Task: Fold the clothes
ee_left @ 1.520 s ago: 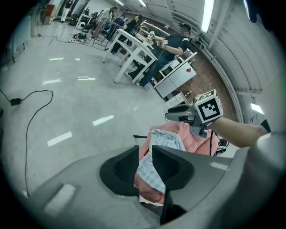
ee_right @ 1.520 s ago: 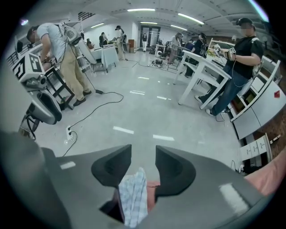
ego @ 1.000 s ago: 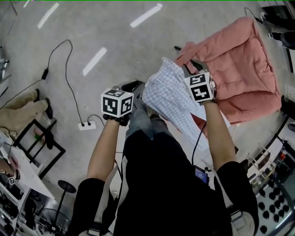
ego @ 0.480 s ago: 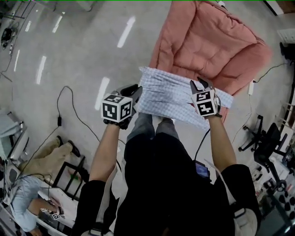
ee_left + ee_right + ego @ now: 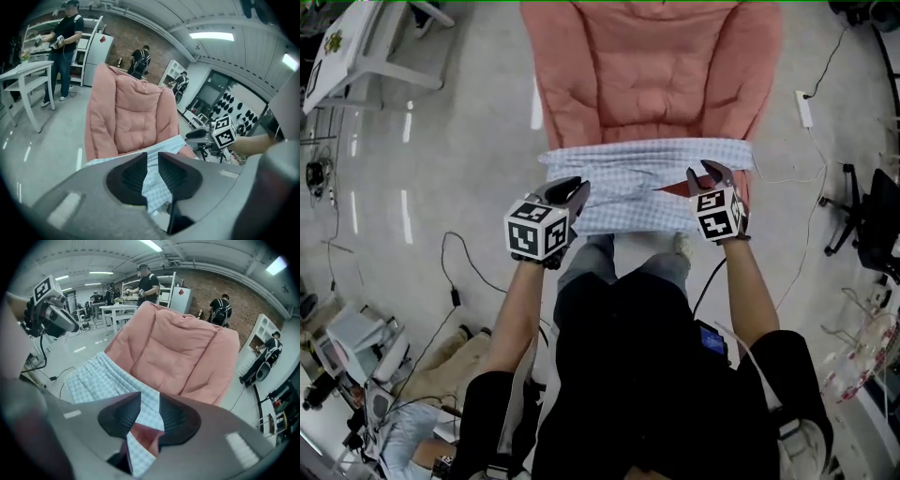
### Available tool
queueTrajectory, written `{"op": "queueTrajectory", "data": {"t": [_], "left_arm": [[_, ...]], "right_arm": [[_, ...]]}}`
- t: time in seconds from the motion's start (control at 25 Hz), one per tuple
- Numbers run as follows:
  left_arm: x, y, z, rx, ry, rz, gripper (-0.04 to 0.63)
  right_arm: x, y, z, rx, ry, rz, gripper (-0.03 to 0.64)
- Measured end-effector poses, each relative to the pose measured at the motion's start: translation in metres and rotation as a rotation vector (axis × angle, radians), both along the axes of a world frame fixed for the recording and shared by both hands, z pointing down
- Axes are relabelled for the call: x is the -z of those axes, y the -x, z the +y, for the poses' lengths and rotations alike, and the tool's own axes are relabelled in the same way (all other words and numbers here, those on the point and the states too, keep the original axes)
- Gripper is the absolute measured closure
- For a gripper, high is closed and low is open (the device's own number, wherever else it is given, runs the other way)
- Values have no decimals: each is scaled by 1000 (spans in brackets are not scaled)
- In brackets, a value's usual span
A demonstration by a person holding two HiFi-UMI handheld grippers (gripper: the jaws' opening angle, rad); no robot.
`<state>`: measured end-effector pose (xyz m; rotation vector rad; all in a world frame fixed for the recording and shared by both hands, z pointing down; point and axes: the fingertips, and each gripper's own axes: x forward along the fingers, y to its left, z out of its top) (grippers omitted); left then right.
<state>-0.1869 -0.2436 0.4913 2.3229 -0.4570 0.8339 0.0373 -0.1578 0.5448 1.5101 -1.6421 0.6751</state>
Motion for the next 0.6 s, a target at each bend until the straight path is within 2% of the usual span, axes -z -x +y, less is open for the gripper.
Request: {"op": "queueTrajectory", "data": {"t": [0.36,0.48,0.6], "left_arm": [[3,-143,123,42,15,33,517],[6,-176,162,35,18,30,517],[14,-199,191,28,24,29,517]], "right_arm": [[23,-166,146,-52,-3,20,489],[31,-211,185,-78,-9,25,489],[38,-235,220,-86,-9,22,489]]}}
